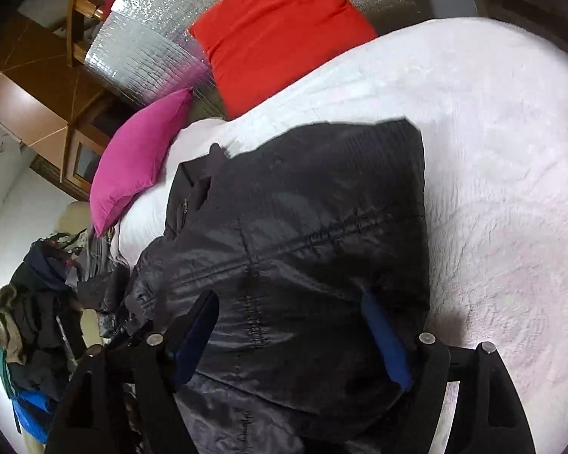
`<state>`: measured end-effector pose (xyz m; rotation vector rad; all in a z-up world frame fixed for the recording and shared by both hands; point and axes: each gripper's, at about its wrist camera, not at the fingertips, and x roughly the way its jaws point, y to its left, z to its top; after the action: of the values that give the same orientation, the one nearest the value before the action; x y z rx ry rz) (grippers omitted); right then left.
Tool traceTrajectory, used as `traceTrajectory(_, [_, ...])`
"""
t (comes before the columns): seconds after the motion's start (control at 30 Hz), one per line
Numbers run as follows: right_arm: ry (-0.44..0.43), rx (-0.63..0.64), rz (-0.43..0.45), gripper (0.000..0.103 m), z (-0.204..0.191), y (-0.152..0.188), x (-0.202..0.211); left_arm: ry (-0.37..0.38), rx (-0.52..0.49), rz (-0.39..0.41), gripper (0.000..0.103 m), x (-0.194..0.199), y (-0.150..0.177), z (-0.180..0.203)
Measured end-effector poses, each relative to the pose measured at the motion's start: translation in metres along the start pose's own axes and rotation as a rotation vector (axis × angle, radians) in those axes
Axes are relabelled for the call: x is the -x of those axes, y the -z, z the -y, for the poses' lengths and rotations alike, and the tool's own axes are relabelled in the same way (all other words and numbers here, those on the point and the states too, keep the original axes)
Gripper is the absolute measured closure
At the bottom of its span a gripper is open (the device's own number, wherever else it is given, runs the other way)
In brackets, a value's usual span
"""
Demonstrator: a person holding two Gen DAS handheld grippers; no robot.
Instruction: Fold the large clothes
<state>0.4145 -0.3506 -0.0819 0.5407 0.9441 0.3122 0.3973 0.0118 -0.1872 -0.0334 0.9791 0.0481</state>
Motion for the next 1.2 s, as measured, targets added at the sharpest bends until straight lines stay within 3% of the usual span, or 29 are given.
traceTrajectory(0.1, [-0.035, -0.008, 0.061, 0.022, -0.003, -0.01, 0.011, -0.002, -0.016, 0.015, 0.004, -0.002, -0.001, -0.003])
traceTrajectory(0.23, [-0.016, -0.07, 0.021, 0.022, 0.0, 0.001, 0.0, 0.009, 0.0, 0.021, 0.002, -0.004, 0.0, -0.007])
traceTrajectory(0.3, [-0.07, -0.045, 0.06, 0.022, -0.012, 0.018, 0.018, 0.009, -0.002, 0.025, 0.0, -0.006, -0.001, -0.011])
traceTrajectory(0.4, [-0.149, 0.012, 0.046, 0.022, -0.025, 0.039, 0.032, 0.008, 0.0, 0.032, 0.0, -0.005, 0.002, -0.006])
traceTrajectory(0.47, [-0.063, 0.055, -0.016, 0.021, -0.022, 0.046, 0.016, 0.007, -0.001, 0.031, 0.0, -0.005, 0.002, -0.005])
traceTrajectory(0.53, [-0.042, -0.024, -0.096, 0.021, -0.001, 0.049, -0.01, 0.008, 0.0, 0.025, 0.0, -0.002, 0.004, -0.006])
traceTrajectory(0.57, [-0.073, -0.061, -0.086, 0.022, 0.004, 0.049, -0.011, 0.01, 0.001, 0.024, 0.0, -0.002, 0.004, -0.005])
traceTrajectory(0.77, [-0.088, 0.031, 0.059, 0.018, -0.03, 0.045, 0.024, 0.052, 0.045, 0.033, 0.0, 0.003, 0.006, -0.014])
traceTrajectory(0.87, [-0.029, -0.046, -0.058, 0.011, -0.007, 0.043, -0.009, 0.046, 0.061, 0.028, 0.0, 0.005, 0.009, -0.013])
traceTrajectory(0.93, [-0.036, -0.018, -0.003, 0.011, -0.014, 0.047, 0.0, 0.081, 0.071, 0.02, 0.001, 0.015, 0.008, -0.016])
traceTrajectory(1.07, [-0.038, 0.087, 0.1, 0.011, -0.043, 0.06, 0.033, 0.174, 0.126, 0.124, 0.001, 0.056, 0.008, -0.046])
traceTrajectory(1.2, [-0.046, 0.172, 0.15, 0.011, -0.058, 0.092, 0.06, 0.265, 0.256, 0.235, 0.001, 0.098, 0.014, -0.116])
